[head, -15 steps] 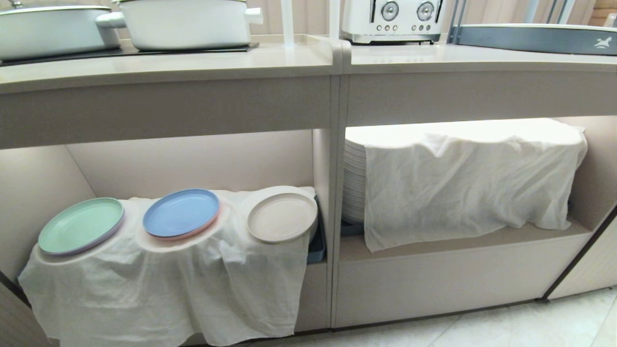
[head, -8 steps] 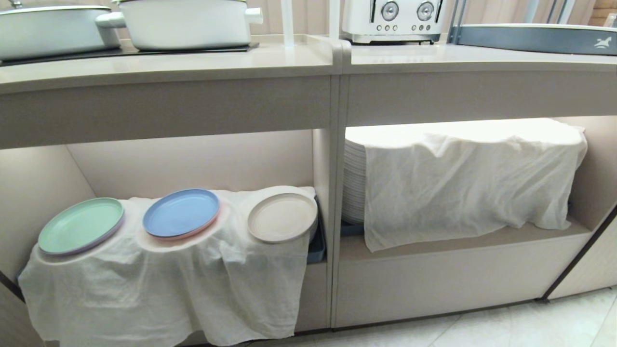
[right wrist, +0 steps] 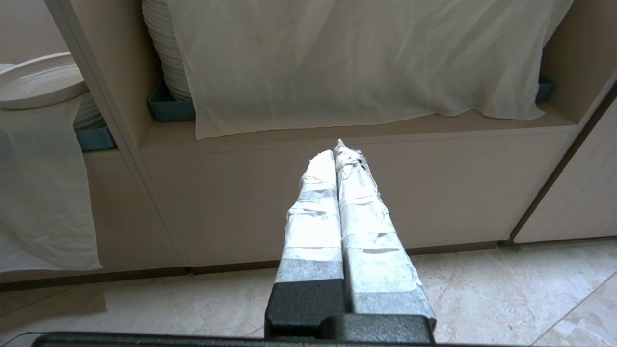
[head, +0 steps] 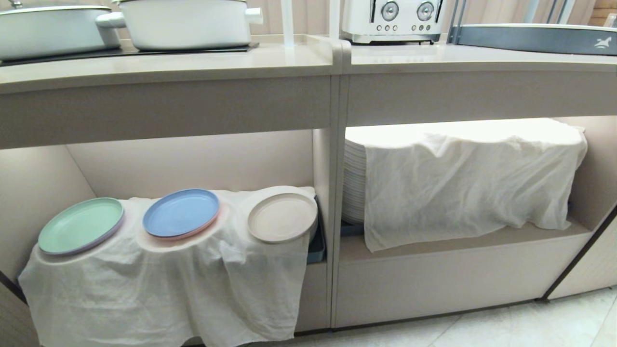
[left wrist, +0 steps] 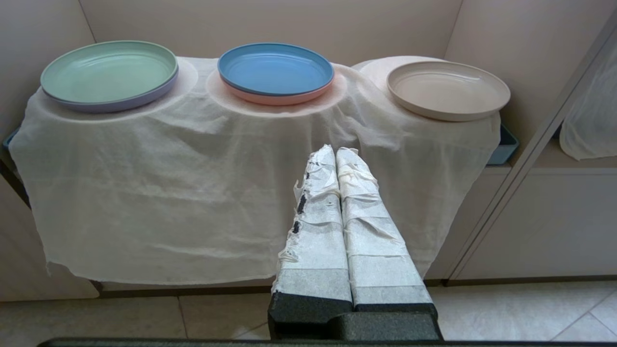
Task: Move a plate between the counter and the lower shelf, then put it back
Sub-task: Pick up the plate in the cupboard
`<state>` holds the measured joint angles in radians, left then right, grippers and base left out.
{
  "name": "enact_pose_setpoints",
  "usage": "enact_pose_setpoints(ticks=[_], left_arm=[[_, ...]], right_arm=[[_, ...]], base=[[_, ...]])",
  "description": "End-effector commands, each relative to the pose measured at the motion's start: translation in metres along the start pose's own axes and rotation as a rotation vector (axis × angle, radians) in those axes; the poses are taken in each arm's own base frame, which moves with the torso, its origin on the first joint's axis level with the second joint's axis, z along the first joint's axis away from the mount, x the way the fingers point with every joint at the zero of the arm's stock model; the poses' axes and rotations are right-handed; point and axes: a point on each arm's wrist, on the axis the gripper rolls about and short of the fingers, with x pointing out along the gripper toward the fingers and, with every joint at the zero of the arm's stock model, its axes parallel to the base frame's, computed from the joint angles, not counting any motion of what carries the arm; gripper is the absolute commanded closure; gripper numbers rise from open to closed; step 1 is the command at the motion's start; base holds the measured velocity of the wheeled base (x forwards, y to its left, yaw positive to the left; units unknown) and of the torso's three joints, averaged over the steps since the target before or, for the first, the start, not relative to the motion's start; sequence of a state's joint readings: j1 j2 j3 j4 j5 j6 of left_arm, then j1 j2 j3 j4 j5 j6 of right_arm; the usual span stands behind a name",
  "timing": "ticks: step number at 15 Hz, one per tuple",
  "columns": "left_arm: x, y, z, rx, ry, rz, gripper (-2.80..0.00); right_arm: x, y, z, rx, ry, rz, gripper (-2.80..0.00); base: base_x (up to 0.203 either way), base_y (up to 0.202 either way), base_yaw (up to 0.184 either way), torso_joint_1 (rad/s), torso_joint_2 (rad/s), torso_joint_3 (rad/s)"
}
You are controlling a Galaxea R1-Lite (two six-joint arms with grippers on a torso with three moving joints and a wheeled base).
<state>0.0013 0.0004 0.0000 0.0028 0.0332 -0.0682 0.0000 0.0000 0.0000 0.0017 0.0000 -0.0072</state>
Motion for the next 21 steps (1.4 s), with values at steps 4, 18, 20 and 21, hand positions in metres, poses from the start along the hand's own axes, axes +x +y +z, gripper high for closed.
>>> enact_pose_setpoints(ticks=[4, 18, 20, 21], left_arm=[[0.000, 0.000, 0.000, -0.001, 0.001, 0.001, 0.00], [-0.006, -0.005, 0.025, 0.098, -0.093, -0.161, 0.00], [-0.003, -0.007, 0.040, 0.100, -0.068, -0.201, 0.00], [0.001, -0.008, 0.048, 0.099, -0.042, -0.207, 0.00]], right_arm=[[0.000, 0.000, 0.000, 0.000, 0.000, 0.000, 0.00], [0.000, 0.000, 0.000, 0.000, 0.000, 0.000, 0.00], [0.000, 0.000, 0.000, 0.000, 0.000, 0.000, 0.00], [0.000, 0.000, 0.000, 0.000, 0.000, 0.000, 0.00]], base=[[0.000, 0.000, 0.000, 0.000, 0.00, 0.000], [0.000, 0.000, 0.000, 0.000, 0.00, 0.000], [0.000, 0.000, 0.000, 0.000, 0.00, 0.000], [0.000, 0.000, 0.000, 0.000, 0.00, 0.000]])
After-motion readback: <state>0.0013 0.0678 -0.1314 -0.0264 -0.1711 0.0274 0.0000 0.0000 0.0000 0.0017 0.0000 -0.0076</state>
